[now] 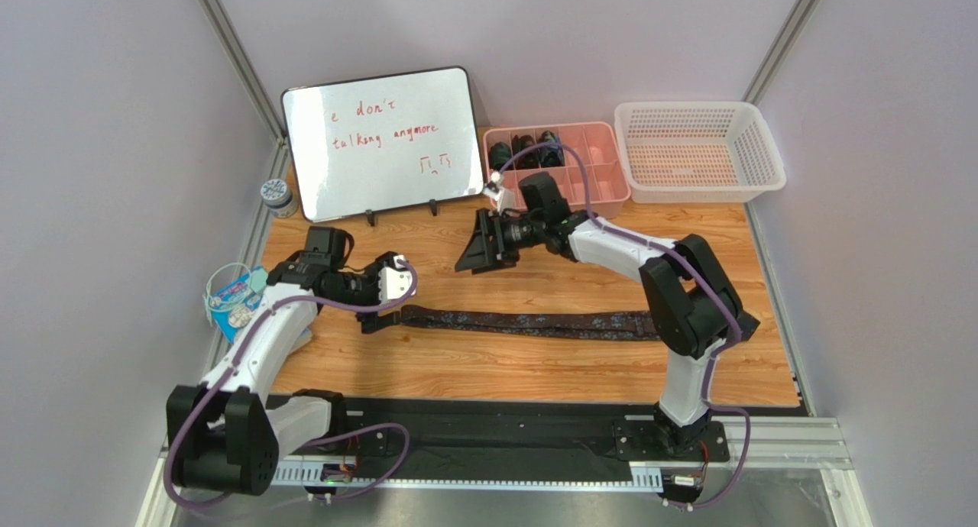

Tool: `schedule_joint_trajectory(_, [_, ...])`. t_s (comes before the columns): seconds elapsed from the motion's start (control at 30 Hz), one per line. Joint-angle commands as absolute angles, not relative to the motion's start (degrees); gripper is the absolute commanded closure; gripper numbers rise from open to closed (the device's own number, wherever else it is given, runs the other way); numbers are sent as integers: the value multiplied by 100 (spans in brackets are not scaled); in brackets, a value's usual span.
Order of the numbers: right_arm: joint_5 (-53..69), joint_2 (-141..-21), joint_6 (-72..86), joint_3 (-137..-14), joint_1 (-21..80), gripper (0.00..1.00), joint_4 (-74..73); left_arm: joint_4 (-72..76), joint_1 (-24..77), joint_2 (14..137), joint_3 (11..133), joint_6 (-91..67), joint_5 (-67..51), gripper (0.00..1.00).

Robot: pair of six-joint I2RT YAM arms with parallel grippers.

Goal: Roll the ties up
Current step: Roll the tie at the center of the board.

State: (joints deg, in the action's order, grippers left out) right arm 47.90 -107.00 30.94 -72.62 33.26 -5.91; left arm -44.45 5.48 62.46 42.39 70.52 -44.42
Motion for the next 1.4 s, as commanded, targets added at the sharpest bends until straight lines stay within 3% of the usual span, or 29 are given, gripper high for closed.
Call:
schedule_joint_trajectory(0.0, [4923,-10731,4990,-6893,3744,45,1001,-4685,510,6889,4482,7804,-4500,18])
schedule_joint_trajectory(0.07, [4773,-10810,5378,-6689,3928,52,1265,-4528,518,7127,4500,7892,-4369,18])
schedule_joint_trajectory(0.1, [4598,-10871,5414,-6532,3981,68,1292,-4422,553,7198,4491,7893,-4290,18])
schedule_joint_trajectory(0.17, [4422,-10942,5423,-6460,4113,82,1345,-4115,554,7225,4412,7919,-4167,18])
schedule_joint_trajectory(0.23, [4263,-11126,5475,-6486,4201,89,1292,-4122,562,7330,4412,7998,-4105,18])
schedule_joint_trajectory(0.5, [3955,-11680,5616,-6759,4271,97,1002,-4263,650,7778,4491,8490,-3815,18])
schedule_joint_trajectory(0.77, [3824,-12075,5467,-6794,4377,97,572,-4280,756,8226,4737,8455,-3612,18])
schedule_joint_trajectory(1.37, [3428,-12182,5115,-6979,4377,99,-193,-5001,1256,8657,5159,8640,-3234,33])
